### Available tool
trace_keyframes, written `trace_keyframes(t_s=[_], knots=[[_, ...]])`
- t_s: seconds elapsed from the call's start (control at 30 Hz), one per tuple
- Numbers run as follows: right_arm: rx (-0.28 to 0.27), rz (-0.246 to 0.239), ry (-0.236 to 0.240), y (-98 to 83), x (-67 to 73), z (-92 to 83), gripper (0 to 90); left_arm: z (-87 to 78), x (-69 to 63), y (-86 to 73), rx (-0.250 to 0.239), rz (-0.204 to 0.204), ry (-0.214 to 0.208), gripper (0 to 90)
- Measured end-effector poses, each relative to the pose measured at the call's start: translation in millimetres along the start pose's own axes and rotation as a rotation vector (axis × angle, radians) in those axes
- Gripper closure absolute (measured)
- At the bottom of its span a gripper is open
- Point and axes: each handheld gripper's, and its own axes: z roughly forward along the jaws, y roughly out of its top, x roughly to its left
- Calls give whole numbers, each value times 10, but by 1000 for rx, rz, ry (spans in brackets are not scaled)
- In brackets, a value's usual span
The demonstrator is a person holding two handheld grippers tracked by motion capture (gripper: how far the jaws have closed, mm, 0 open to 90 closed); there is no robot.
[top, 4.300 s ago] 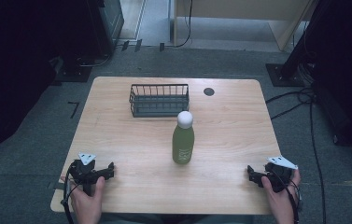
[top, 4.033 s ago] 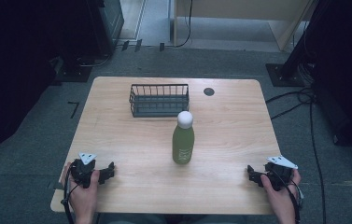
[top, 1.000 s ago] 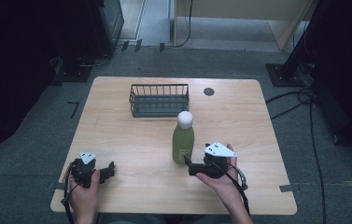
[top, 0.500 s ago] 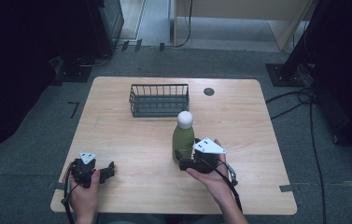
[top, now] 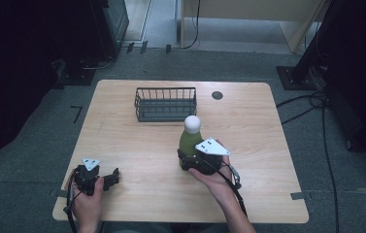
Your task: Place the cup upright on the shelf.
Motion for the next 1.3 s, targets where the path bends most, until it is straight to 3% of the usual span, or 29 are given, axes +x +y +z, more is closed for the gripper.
trace_keyframes(t_s=[0.5, 1.3], knots=[[-9, -33, -6, 28, 22, 33, 204, 0, -1, 0, 0, -2, 0, 0], [-52, -30, 26, 452, 55, 201, 206, 1, -2, 1, -2, -5, 0, 0]])
